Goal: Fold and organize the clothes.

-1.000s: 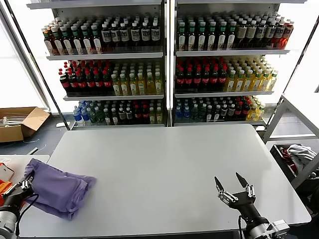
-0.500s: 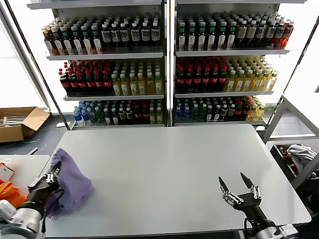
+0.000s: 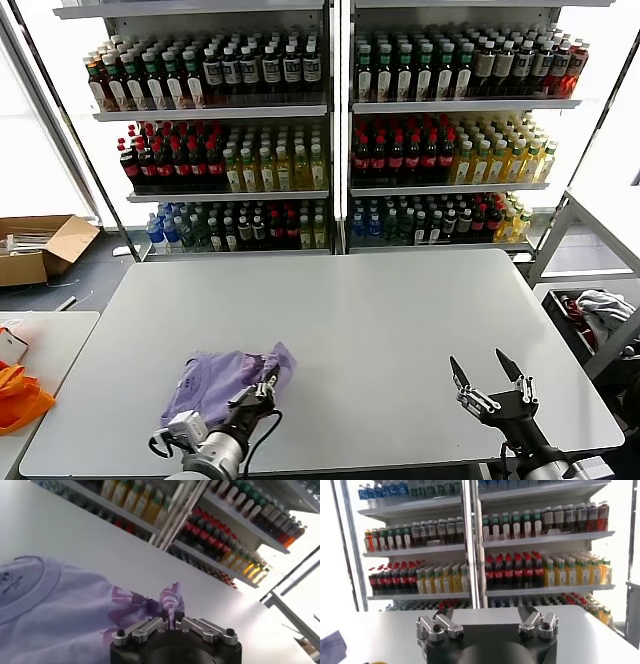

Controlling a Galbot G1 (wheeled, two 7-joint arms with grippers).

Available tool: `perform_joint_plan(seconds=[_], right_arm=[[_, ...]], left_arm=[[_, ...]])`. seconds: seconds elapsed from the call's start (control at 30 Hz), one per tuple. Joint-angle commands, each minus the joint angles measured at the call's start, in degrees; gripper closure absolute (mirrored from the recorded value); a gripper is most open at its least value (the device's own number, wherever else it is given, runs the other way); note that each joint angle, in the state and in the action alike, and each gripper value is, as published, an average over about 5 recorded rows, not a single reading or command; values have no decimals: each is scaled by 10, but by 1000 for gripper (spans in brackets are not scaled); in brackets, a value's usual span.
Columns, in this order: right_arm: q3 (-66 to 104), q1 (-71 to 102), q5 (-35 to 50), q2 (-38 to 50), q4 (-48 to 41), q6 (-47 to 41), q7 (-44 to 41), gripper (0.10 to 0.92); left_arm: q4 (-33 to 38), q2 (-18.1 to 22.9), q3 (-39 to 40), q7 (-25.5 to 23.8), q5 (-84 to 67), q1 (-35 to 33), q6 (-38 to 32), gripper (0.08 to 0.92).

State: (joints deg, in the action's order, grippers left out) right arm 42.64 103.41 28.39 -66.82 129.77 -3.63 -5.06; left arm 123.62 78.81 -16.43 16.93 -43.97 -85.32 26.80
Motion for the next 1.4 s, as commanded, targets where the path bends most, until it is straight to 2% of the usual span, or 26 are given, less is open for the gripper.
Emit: perform_joint_plan(seconds=[0.03, 0.17, 0.27, 0.5, 0.73, 1.0, 1.4], right_arm=[[-21, -14, -26, 0, 4, -37, 18, 203], [-47, -31, -26, 6, -3, -57, 30, 203], [-66, -47, -9, 13, -8, -74, 40, 203], [-119, -91, 37, 24, -15, -107, 77, 203], [-287, -134, 53, 16, -16, -151, 144, 203], [-435, -178, 16, -16, -65, -148, 180, 203], [-434, -203, 14, -62, -115, -140, 192, 211]], left_arm=[[-64, 45, 141, 77, -64, 65, -8, 874], [-39, 42, 114, 78, -71, 66, -22, 868], [4, 28, 87, 64, -75, 54, -27, 818], [115, -9, -8, 38, -114, 21, -27, 614], [153, -61, -142, 33, -154, 6, -42, 415], [165, -53, -156, 28, -132, -19, -40, 203], [155, -10, -149, 16, -99, -45, -43, 177]])
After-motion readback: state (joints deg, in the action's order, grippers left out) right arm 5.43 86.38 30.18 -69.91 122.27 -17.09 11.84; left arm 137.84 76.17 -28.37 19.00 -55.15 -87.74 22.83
